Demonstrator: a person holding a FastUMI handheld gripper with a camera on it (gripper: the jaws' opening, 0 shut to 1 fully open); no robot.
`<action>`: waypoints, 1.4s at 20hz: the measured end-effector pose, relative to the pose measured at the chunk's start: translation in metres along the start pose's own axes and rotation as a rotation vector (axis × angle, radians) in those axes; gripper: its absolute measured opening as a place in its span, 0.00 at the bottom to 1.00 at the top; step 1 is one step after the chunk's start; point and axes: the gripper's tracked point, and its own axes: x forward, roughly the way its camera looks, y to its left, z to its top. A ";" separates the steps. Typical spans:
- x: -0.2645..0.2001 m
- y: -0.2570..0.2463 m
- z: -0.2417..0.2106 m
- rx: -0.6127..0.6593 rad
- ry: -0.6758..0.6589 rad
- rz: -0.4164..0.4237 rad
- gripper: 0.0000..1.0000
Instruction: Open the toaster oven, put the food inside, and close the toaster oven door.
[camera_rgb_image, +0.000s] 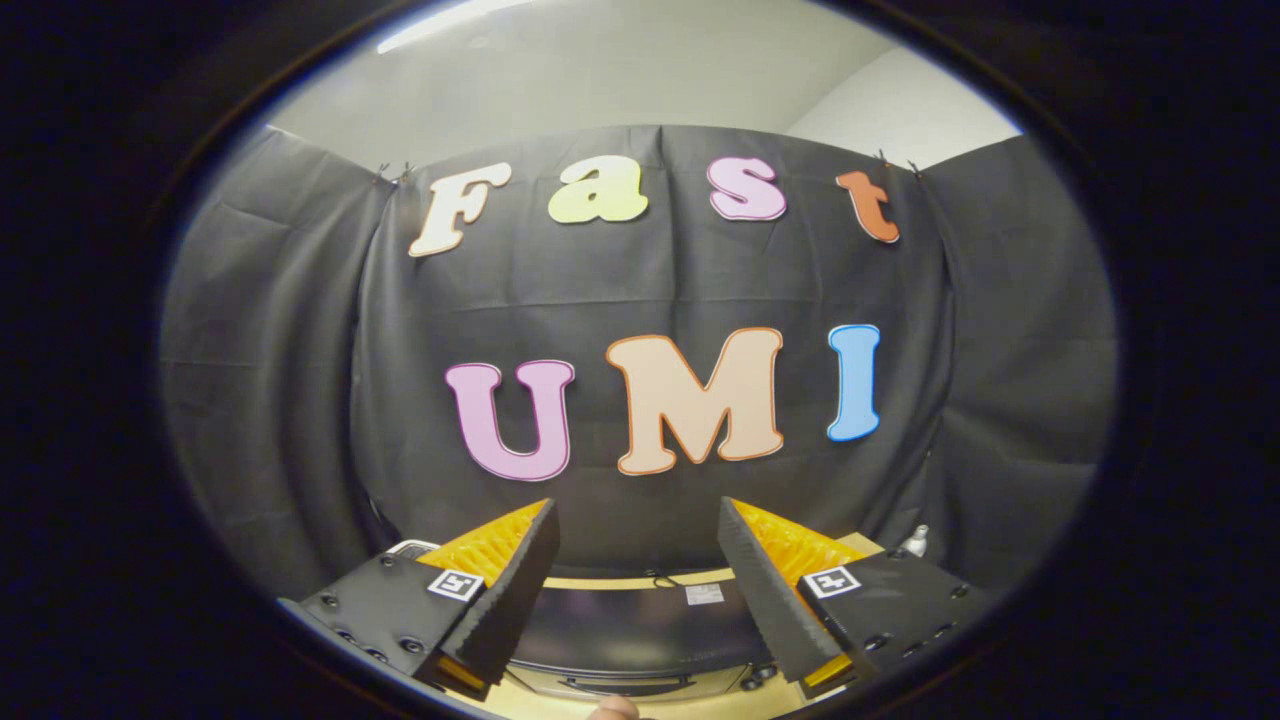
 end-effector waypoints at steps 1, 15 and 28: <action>0.000 -0.001 -0.003 -0.007 0.004 0.000 1.00; 0.009 0.015 -0.136 -0.049 0.150 -0.013 1.00; 0.011 0.004 -0.285 -0.015 0.372 -0.034 1.00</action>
